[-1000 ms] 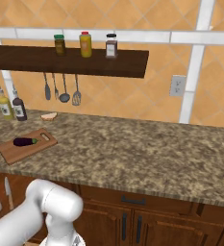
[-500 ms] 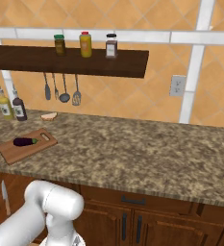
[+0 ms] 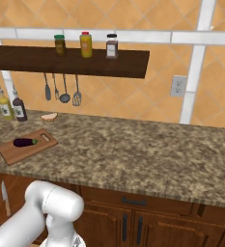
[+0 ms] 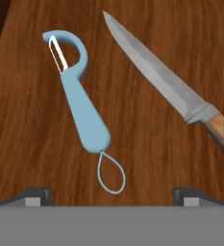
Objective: Place the appropriate cutting tool for cutting the eggplant skin on the cutting board.
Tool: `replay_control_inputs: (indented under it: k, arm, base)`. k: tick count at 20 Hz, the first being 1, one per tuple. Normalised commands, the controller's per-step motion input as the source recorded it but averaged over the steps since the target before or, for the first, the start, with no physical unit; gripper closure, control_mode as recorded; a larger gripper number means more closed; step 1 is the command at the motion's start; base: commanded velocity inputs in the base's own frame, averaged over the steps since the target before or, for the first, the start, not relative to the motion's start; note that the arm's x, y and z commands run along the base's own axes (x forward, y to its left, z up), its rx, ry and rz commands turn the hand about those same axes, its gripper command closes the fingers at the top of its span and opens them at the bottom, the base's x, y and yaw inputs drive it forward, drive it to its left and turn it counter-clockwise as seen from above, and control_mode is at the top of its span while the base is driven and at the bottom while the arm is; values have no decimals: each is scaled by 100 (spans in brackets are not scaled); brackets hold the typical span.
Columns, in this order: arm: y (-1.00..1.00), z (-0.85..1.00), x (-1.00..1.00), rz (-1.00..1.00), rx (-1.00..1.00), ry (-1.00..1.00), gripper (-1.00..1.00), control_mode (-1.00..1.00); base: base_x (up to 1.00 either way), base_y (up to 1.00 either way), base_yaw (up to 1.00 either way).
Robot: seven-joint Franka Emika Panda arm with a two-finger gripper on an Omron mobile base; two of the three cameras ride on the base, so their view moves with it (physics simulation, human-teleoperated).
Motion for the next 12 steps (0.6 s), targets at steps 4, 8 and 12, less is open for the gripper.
replay_control_inputs:
  k: [4,8,12]
  arm:
    - [5,-2,26,1,0,-8,-100,-100]
    - [3,0,40,1,0,-1,-100,-100]
    - [0,0,39,2,0,3,-100,-100]
  base:
    - [0,0,0]
    - [0,0,0]
    - [0,0,0]
